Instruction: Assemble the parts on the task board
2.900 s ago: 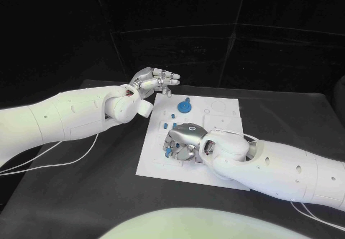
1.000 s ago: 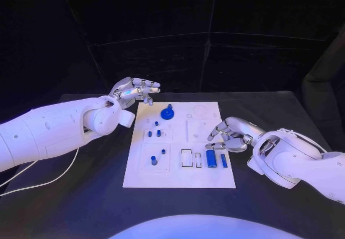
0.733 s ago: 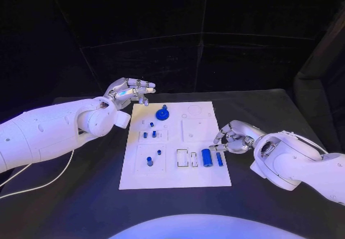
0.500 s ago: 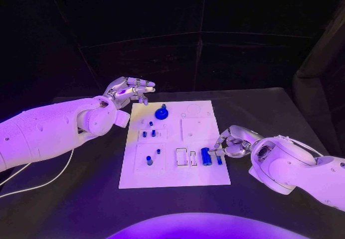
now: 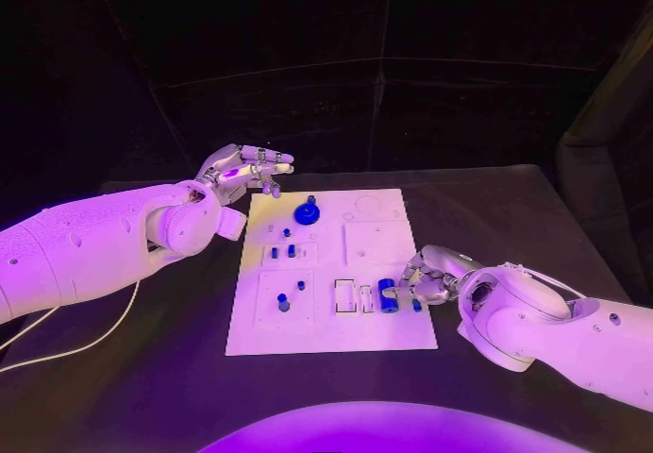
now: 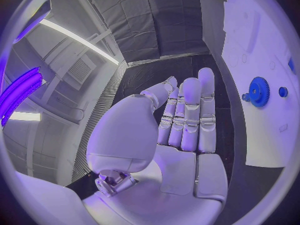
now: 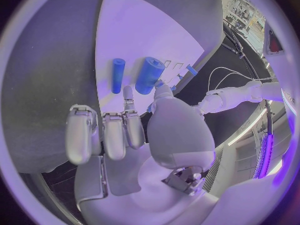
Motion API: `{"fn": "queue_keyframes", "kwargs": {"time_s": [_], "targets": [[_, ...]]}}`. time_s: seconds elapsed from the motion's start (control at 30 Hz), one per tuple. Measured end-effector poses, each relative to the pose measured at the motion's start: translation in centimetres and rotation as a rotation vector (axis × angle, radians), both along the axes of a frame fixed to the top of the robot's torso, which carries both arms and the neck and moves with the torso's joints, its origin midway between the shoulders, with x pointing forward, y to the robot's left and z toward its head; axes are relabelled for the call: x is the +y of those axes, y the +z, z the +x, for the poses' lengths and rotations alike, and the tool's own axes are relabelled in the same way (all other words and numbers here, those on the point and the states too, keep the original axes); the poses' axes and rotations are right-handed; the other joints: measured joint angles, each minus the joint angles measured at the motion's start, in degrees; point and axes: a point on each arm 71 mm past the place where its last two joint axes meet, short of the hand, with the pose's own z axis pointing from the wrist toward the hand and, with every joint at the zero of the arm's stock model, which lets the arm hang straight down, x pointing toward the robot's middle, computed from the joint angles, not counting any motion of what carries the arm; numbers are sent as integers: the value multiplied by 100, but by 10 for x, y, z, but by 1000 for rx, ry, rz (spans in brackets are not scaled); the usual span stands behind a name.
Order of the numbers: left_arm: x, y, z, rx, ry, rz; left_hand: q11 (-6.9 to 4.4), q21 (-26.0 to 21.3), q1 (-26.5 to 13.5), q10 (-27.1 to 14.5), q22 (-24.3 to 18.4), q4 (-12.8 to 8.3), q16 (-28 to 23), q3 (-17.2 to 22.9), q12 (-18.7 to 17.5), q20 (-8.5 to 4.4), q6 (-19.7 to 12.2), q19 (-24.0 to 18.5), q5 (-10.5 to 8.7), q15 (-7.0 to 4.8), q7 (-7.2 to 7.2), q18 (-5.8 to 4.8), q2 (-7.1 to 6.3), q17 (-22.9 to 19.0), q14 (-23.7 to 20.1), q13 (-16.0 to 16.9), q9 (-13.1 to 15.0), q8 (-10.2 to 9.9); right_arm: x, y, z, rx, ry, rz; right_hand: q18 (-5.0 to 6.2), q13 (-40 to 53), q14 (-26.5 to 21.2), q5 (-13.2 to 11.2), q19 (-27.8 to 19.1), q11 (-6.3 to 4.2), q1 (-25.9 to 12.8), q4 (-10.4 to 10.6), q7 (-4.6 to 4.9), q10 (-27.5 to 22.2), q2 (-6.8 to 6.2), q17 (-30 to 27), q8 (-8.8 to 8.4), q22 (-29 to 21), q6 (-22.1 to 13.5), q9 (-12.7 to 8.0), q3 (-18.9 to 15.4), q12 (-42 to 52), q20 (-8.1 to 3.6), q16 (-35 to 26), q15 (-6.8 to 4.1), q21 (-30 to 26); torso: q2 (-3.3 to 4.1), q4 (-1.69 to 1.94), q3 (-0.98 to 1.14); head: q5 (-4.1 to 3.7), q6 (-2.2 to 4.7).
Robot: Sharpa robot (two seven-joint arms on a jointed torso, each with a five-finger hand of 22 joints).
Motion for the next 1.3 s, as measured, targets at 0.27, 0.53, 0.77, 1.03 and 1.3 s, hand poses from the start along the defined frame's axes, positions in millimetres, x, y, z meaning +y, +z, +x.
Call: {"fn": "queue_keyframes", "kwargs": {"time_s": [0.27,0.53,0.77,1.03,1.3], "targets": [[0,0,0,0,0,0,0,0,0,0,-4,0,0,0,27,0,0,0,0,0,0,0,0,-7,0,0,0,27,10,-3,0,-1,25,-11,1,0,0,-26,0,0,32,16,0,0,31,0,51,-1,1,32,-16,111,0,28,0,37,5,1,0,8,-22],[1,0,0,1,1,1,0,0,0,0,-4,0,0,0,27,0,0,0,0,0,0,0,0,-7,0,4,0,27,13,-4,1,-13,36,-20,1,-1,0,-26,0,0,77,51,8,0,76,-1,105,-1,13,49,-17,134,0,51,0,37,7,4,0,23,-36],[1,0,0,1,1,1,0,0,0,0,-4,0,0,0,27,0,0,0,0,0,0,0,0,-7,0,4,0,27,13,-4,1,-20,35,-21,1,-1,0,108,-1,0,163,81,-34,0,162,-1,145,-1,55,49,-48,134,0,50,0,61,7,8,0,26,-36],[2,0,0,1,2,1,0,0,0,0,-4,0,0,0,26,0,0,0,0,0,0,0,0,-7,0,4,0,27,11,-2,-8,-22,21,7,-5,-1,0,444,-1,-21,248,103,-63,21,256,-2,178,-2,122,63,-70,162,0,111,1,86,4,8,1,35,-12],[1,0,0,2,0,1,0,0,0,0,-3,0,0,0,26,0,0,0,0,0,0,0,0,-6,0,3,0,27,19,7,-13,-58,-2,96,-92,-1,0,489,-1,-21,184,147,-97,21,321,-2,177,-2,194,69,-114,186,0,140,1,127,9,20,-3,78,10]]}}
